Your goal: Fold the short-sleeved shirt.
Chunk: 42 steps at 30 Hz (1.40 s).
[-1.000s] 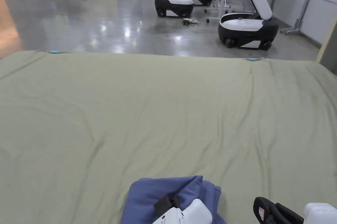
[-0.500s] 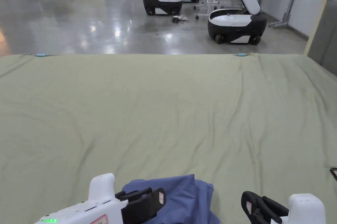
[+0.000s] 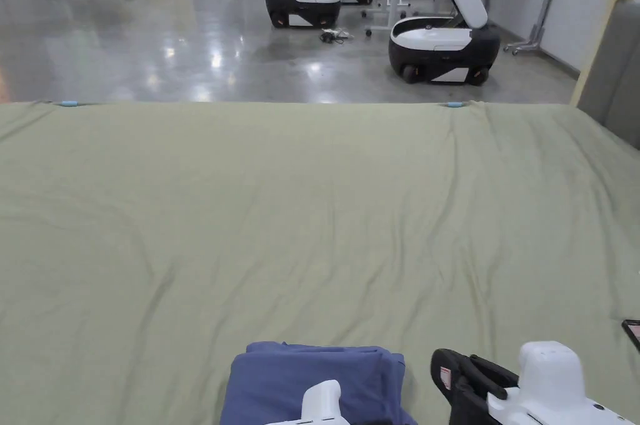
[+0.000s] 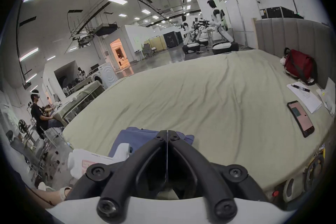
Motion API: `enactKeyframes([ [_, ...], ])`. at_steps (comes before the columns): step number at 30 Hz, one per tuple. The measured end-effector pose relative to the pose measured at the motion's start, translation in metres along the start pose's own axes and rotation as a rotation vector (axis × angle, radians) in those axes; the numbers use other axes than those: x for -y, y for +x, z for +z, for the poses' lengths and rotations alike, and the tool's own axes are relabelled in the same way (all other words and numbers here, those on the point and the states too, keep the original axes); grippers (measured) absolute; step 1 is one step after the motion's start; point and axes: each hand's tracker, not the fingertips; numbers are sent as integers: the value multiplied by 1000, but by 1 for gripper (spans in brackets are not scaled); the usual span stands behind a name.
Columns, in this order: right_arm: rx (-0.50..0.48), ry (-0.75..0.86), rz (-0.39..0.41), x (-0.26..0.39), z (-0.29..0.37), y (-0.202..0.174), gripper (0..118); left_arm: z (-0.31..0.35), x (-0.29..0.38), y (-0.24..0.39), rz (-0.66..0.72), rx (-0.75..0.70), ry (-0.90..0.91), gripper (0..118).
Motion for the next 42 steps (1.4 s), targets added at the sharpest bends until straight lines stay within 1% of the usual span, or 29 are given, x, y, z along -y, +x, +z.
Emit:
enactKeyframes([
  [2,-29,-15,-8,-3,-17,-1,5,7,0,5,-25,-3,-5,20],
  [5,-93,-80,-58,-4,-51,3,5,45,4,13,-112,-23,47,20],
  [8,-150,-191,-136,1,-89,12,5,99,9,3,-127,-59,123,20],
  [10,-220,-291,-184,8,-113,19,6,131,9,-8,-113,-90,195,21],
  [11,-227,-316,-205,15,-125,21,6,150,6,-19,-91,-108,241,27],
  [12,-200,-341,-211,21,-134,24,6,168,4,-27,-70,-123,287,55],
  [13,-159,-356,-216,27,-139,26,5,181,2,-35,-55,-133,318,88],
  [14,-92,-365,-229,32,-142,30,5,193,-2,-45,-33,-136,336,108],
  [15,-68,-372,-259,37,-144,35,5,201,-7,-56,-12,-134,337,114],
  [16,-76,-364,-316,40,-146,42,5,206,-11,-65,22,-132,343,114],
  [17,-106,-330,-390,42,-144,48,5,209,-14,-75,58,-113,343,114],
  [18,-97,-322,-397,44,-144,51,5,208,-18,-86,94,-82,324,114],
  [19,-92,-326,-383,44,-144,52,5,200,-21,-94,123,-36,295,114],
  [20,-106,-328,-390,44,-145,53,5,191,-25,-103,158,-8,269,114],
  [22,-109,-326,-385,43,-143,52,5,162,-31,-116,197,55,189,113],
  [23,-110,-325,-383,43,-143,52,5,148,-33,-117,185,80,181,113],
  [24,-112,-323,-382,43,-143,52,5,137,-37,-112,150,128,202,113],
  [25,-114,-319,-382,43,-142,50,5,127,-43,-108,147,182,191,113],
  [26,-114,-315,-383,43,-141,50,5,110,-51,-106,191,217,158,113],
  [27,-114,-310,-383,43,-140,49,5,97,-53,-103,232,205,150,109],
  [28,-110,-302,-380,43,-138,48,5,87,-57,-101,242,151,145,95],
  [29,-99,-290,-371,43,-135,45,5,83,-62,-98,228,15,138,63],
  [30,-92,-281,-366,41,-132,44,5,78,-63,-99,208,-107,136,29],
  [31,-97,-276,-366,40,-129,43,5,78,-62,-103,218,-21,134,29],
  [32,-92,-268,-359,38,-124,41,5,87,-62,-107,268,54,143,29],
  [33,-90,-258,-350,37,-120,39,5,97,-61,-105,246,22,143,28],
  [35,-89,-236,-332,33,-110,35,5,123,-58,-105,149,-37,145,28],
  [36,-81,-230,-327,32,-106,32,5,138,-57,-111,135,-64,158,28],
  [42,-70,-214,-289,30,-89,6,5,268,-68,-174,162,-182,282,28],
])
